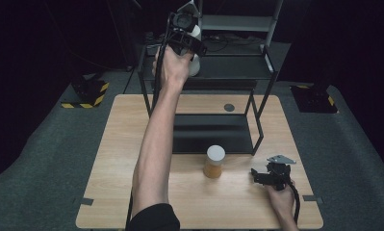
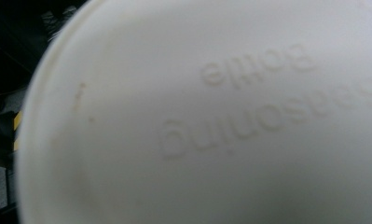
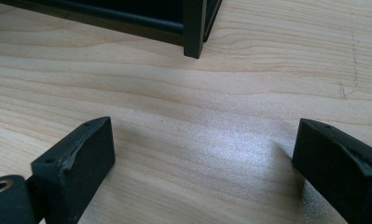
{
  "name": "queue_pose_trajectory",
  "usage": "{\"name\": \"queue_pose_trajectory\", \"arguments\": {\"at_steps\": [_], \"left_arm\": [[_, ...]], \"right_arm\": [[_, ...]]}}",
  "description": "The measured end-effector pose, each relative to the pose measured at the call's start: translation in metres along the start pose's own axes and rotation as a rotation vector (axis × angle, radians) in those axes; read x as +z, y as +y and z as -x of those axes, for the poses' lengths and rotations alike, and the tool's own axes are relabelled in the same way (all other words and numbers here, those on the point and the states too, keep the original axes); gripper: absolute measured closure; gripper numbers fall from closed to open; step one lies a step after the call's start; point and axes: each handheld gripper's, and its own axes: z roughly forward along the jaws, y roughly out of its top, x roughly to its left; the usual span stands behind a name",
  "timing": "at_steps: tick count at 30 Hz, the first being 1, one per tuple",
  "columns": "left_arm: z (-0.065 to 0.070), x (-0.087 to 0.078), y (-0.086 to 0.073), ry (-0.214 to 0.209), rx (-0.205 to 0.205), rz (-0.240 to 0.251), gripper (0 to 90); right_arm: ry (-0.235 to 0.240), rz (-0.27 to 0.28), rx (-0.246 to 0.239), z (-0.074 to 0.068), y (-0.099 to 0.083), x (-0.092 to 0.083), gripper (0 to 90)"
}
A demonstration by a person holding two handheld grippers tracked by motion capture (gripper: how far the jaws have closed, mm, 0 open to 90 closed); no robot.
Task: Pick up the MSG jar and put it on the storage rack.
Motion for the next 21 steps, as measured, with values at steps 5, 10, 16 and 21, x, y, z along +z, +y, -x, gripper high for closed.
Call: {"name": "queue_pose_trajectory", "arguments": {"at_steps": [5,10,16,21], "left_arm": [[0.0008,0.0043,0.0009,-0.008,0.005,-0.005,32.1],[0.0015,0.0064,0.0020,-0.015,0.016,-0.005,32.1],[-0.0040,0.0091,-0.0010,-0.029,0.000,0.009,32.1],[-0.0078,0.0095,-0.0022,-0.042,-0.001,0.013,32.0]], "right_arm": [[0.000,0.000,0.000,0.0000,-0.0001,0.0000,5.1],[0.000,0.001,0.000,-0.0001,0.0000,0.0000,5.1],[0.000,0.001,-0.001,-0.0001,0.0000,0.0002,5.1],[0.000,0.001,-0.001,-0.0001,0.0000,0.0002,5.1]]}}
